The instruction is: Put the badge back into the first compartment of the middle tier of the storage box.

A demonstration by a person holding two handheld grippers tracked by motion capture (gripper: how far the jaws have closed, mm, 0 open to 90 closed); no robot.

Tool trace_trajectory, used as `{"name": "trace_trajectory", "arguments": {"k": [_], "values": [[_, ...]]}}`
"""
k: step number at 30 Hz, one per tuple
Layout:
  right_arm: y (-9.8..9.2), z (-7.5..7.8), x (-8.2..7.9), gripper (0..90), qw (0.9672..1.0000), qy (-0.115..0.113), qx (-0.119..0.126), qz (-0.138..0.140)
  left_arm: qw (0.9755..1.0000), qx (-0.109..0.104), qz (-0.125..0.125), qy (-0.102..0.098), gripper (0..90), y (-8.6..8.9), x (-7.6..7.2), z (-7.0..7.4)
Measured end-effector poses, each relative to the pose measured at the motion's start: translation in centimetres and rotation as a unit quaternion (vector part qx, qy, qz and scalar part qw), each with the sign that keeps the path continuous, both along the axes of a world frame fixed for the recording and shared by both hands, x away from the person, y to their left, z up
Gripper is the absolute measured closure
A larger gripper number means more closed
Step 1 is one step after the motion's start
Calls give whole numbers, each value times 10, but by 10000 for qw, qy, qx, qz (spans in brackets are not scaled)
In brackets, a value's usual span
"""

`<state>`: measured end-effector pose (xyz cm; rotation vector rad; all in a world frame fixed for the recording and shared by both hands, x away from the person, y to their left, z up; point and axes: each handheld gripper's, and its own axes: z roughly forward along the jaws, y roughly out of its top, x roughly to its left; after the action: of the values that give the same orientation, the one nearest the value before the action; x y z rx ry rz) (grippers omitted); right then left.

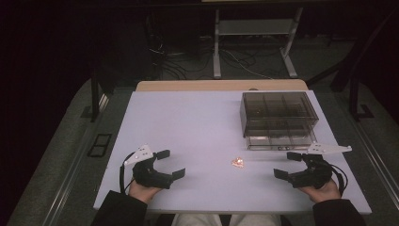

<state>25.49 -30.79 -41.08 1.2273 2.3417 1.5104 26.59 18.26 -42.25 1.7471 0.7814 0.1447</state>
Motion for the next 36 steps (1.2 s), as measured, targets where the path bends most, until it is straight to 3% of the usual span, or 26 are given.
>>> {"name": "trace_trajectory", "arguments": {"k": [7, 16, 23, 36], "values": [[-2, -1, 2, 5, 10000, 45, 59, -22, 9999, 77, -68, 45, 0, -3, 0, -2], [-3, 4, 1, 5, 9999, 107, -80, 1, 9999, 146, -63, 62, 0, -5, 0, -3], [-1, 6, 2, 5, 9996, 234, -70, 111, 9998, 171, -63, 52, 0, -6, 0, -4], [15, 24, 10, 5, 9988, 168, -215, 410, 9999, 149, -60, 53, 0, -6, 0, -4]]}}
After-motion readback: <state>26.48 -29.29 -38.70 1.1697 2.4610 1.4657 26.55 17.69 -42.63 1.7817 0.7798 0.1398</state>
